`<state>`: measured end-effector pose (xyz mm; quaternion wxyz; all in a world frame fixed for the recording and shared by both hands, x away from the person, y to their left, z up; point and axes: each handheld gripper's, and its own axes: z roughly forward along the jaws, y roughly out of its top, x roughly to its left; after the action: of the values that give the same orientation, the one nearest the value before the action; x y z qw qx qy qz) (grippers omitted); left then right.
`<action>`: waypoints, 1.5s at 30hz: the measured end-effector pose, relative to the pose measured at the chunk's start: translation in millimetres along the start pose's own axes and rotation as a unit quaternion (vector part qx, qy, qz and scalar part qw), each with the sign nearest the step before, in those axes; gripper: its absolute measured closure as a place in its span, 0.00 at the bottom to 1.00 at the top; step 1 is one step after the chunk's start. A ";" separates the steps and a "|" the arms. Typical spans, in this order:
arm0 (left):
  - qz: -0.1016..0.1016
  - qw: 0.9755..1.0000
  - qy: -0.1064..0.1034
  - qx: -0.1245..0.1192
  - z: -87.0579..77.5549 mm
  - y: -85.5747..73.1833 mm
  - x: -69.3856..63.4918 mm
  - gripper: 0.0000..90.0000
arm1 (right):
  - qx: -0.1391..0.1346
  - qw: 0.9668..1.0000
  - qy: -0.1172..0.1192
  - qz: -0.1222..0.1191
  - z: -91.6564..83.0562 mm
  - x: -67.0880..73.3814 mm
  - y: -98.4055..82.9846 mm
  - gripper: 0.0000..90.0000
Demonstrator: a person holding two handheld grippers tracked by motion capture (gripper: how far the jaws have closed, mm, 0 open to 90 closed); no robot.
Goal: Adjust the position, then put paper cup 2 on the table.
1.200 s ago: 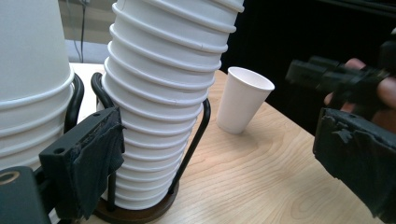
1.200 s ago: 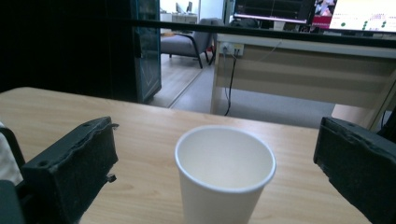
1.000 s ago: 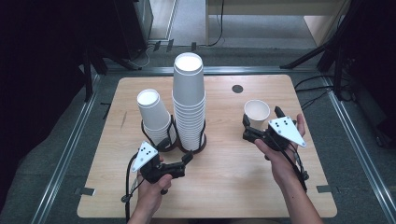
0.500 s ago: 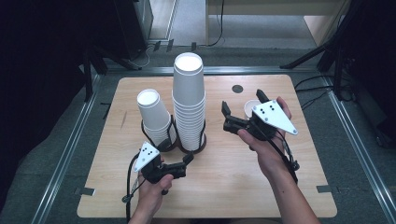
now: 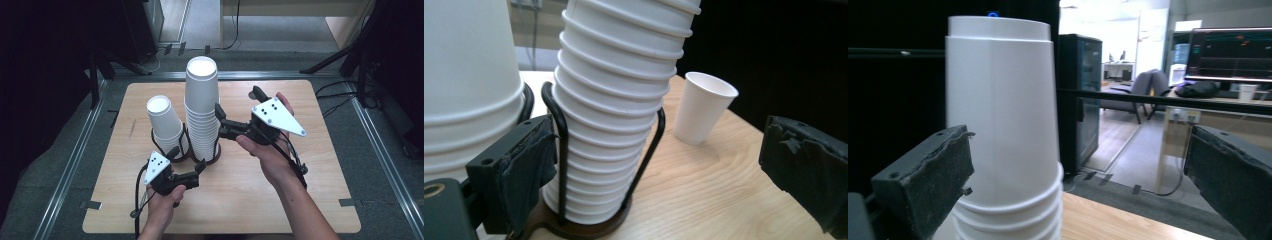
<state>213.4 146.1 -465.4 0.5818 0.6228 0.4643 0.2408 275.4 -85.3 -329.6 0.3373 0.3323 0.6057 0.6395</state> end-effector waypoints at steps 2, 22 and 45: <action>0.005 1.000 0.006 0.001 1.7 1.5 -1.1 0.03 | 0.003 1.000 0.008 0.000 3.0 2.9 2.5 0.00; 0.060 0.995 0.070 -0.022 42.4 33.8 -9.7 0.03 | 0.012 0.998 0.059 0.006 32.8 26.0 23.3 0.00; 0.065 0.994 0.082 -0.030 73.7 36.1 -4.5 0.01 | 0.072 0.994 0.081 -0.002 70.1 26.0 7.9 0.00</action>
<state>284.0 109.2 -445.4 0.5431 0.6125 0.4615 0.3419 319.2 -25.3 -318.1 0.2639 0.3018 0.6759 0.6184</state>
